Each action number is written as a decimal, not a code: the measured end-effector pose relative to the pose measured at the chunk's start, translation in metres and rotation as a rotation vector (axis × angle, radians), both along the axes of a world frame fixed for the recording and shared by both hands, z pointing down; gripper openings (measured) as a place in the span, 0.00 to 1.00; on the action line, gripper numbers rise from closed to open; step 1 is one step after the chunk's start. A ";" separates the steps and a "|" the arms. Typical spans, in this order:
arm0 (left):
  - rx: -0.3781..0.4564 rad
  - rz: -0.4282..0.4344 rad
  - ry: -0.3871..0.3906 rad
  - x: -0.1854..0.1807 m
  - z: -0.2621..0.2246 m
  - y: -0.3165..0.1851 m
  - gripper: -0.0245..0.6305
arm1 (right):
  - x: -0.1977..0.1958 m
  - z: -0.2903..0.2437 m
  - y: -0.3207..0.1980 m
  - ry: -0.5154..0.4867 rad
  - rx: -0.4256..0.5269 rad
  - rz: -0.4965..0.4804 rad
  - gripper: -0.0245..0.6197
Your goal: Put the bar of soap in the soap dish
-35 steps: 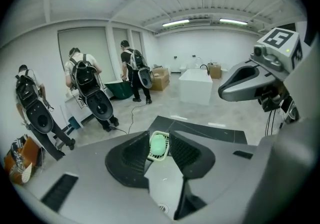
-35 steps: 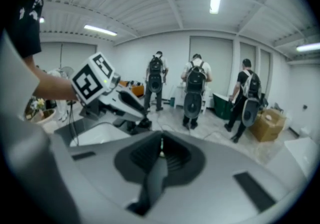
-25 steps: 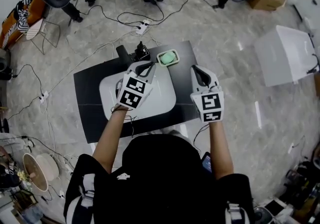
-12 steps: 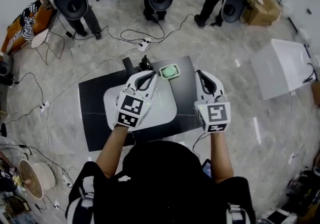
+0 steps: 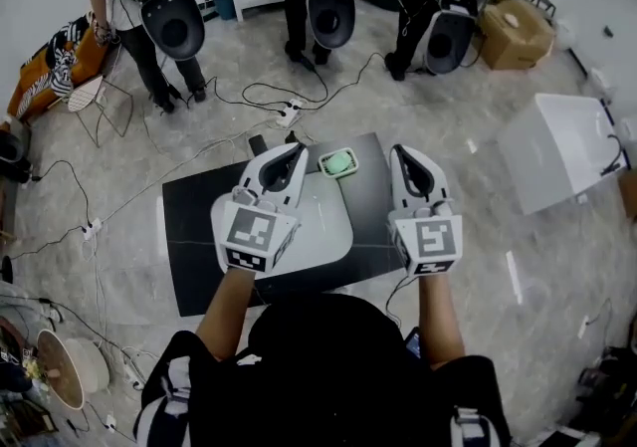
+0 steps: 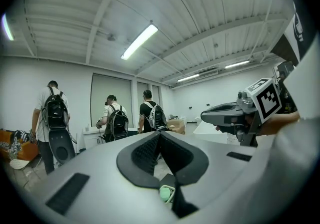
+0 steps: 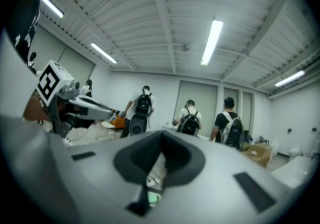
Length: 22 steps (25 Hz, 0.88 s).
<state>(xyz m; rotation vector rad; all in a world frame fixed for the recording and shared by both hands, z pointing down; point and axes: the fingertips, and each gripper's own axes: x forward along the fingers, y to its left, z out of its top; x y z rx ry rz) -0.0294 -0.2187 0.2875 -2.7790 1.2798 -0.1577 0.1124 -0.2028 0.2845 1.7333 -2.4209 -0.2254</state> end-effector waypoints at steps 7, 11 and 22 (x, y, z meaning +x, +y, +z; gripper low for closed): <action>0.024 -0.019 -0.007 -0.003 -0.011 0.001 0.07 | -0.003 -0.010 0.003 -0.008 0.022 -0.002 0.09; 0.022 -0.025 -0.013 -0.004 -0.005 -0.002 0.07 | -0.003 -0.007 -0.001 -0.003 0.022 -0.004 0.09; 0.017 -0.045 -0.037 -0.002 0.004 -0.003 0.07 | -0.002 -0.004 -0.003 0.003 0.019 -0.002 0.09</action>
